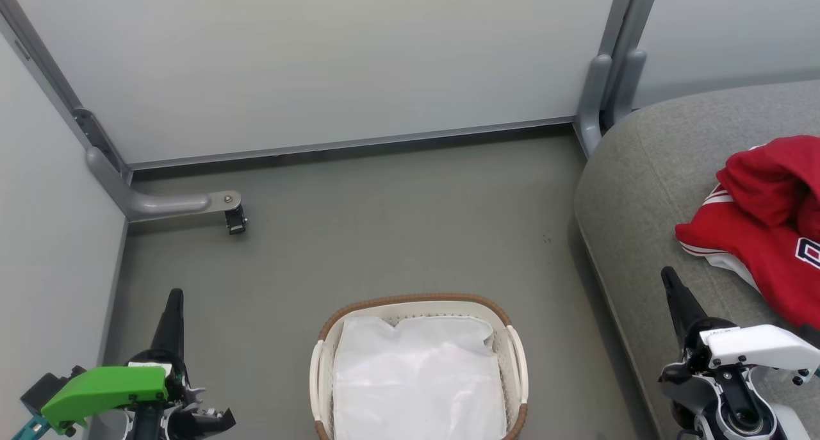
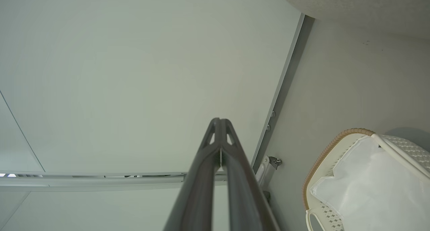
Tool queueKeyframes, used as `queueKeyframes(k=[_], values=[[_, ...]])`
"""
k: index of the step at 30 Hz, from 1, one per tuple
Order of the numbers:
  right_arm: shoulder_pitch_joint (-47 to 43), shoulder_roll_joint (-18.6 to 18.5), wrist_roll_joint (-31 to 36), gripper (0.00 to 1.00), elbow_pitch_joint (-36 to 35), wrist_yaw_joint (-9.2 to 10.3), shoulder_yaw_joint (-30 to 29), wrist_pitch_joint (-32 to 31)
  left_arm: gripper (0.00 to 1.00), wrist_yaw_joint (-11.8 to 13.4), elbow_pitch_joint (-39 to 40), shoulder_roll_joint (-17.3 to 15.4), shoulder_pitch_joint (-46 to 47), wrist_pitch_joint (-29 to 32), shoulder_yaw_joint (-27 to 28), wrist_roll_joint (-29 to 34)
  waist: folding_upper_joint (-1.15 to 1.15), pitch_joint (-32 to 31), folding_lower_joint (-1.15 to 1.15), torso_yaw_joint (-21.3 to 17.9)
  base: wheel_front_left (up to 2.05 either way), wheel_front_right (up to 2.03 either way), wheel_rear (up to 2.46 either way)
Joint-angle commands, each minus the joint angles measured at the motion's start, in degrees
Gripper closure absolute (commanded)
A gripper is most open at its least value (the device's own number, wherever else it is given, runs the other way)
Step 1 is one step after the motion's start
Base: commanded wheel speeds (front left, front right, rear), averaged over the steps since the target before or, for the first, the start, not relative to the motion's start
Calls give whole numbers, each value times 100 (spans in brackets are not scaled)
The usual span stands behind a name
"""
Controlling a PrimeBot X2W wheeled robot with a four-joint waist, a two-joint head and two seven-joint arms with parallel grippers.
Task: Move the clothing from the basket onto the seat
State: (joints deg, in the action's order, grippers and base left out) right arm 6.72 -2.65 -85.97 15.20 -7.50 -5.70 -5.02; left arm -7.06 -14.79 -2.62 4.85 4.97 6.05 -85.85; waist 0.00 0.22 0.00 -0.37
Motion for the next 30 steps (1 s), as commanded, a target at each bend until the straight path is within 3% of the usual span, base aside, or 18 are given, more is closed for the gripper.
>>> queueKeyframes(k=[1, 15, 30], values=[[-47, -35, -130, 100, -50, 1, -33, -28, 100, -25, 53, -41, 136, 35, 36, -131, 0, -1, 0, 4, 0, 0, 0], [-80, -39, -650, 100, -139, 2, -98, -177, 100, -63, 86, -45, 182, 171, 61, -672, 0, -4, 0, 36, 0, 0, 0], [-82, -39, -654, 100, -136, 2, -96, -171, 100, -63, 82, -43, 171, 178, 59, -665, 0, -4, 0, 37, 0, 0, 0]])
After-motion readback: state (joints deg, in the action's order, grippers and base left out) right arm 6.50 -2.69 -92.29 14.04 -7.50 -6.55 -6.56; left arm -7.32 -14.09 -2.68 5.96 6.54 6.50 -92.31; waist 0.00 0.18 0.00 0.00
